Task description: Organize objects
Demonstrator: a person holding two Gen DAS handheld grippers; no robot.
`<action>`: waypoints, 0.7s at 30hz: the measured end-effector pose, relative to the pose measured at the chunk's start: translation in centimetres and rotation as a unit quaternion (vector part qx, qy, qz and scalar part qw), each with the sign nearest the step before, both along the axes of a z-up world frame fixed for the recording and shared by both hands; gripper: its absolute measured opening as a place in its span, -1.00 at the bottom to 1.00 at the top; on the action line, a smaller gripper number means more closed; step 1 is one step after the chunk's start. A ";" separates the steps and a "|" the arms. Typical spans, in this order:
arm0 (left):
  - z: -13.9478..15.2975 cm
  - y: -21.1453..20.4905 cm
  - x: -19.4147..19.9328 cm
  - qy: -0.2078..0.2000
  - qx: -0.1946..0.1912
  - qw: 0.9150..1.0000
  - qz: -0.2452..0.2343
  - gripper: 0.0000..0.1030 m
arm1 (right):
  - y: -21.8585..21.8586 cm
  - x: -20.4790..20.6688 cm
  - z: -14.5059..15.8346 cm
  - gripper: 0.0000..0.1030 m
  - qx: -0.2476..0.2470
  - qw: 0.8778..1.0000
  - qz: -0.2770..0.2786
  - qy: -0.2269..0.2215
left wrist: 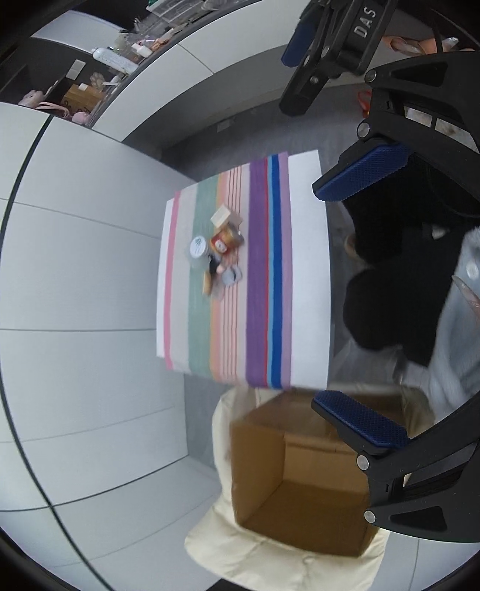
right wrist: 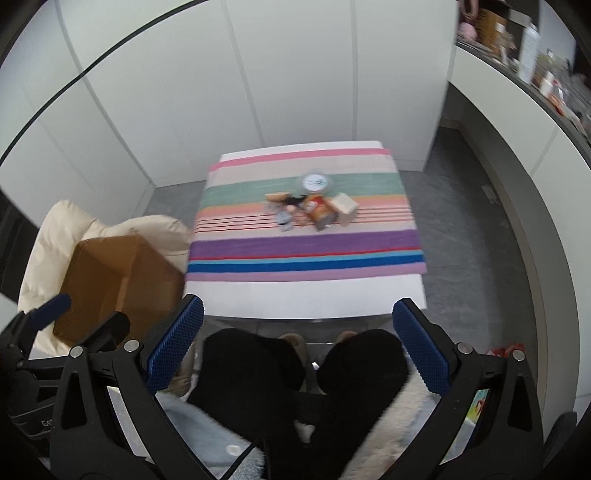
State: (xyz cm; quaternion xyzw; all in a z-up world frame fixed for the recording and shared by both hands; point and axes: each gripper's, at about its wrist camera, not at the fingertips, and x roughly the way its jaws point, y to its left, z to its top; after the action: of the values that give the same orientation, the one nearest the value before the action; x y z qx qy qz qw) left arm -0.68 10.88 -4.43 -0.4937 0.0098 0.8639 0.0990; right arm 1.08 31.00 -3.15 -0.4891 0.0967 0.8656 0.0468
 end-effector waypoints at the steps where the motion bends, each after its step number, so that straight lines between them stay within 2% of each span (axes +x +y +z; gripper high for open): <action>1: -0.2 0.3 -0.1 -0.001 0.006 1.000 0.000 0.99 | 0.9 0.1 -0.2 1.00 -0.004 1.000 -0.001 0.003; 4: -0.8 1.4 -0.6 -0.001 0.023 1.000 0.004 0.99 | 3.7 0.5 -1.3 1.00 -0.019 1.000 -0.012 0.001; 8: -1.5 3.0 -1.3 0.000 0.017 1.000 -0.002 0.99 | 6.8 0.6 -3.1 1.00 -0.044 0.999 -0.029 -0.009; 11: -2.0 4.1 -1.7 0.000 0.026 1.000 -0.005 0.99 | 8.7 0.5 -3.8 1.00 -0.058 0.998 -0.039 -0.012; 15: -2.3 5.3 -2.5 0.006 0.041 0.999 -0.009 0.99 | 10.5 0.4 -3.8 1.00 -0.042 0.997 -0.059 0.003; 21: -3.8 6.6 -4.1 0.013 0.018 1.000 -0.017 0.98 | 11.8 -0.3 -4.8 1.00 -0.032 0.997 -0.070 0.009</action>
State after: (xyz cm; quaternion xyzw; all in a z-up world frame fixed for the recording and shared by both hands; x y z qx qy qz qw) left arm -4.83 17.53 -8.23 -0.4804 0.0040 0.8685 0.1221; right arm 0.81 42.76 -7.94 -0.4747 0.1590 0.8609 0.0904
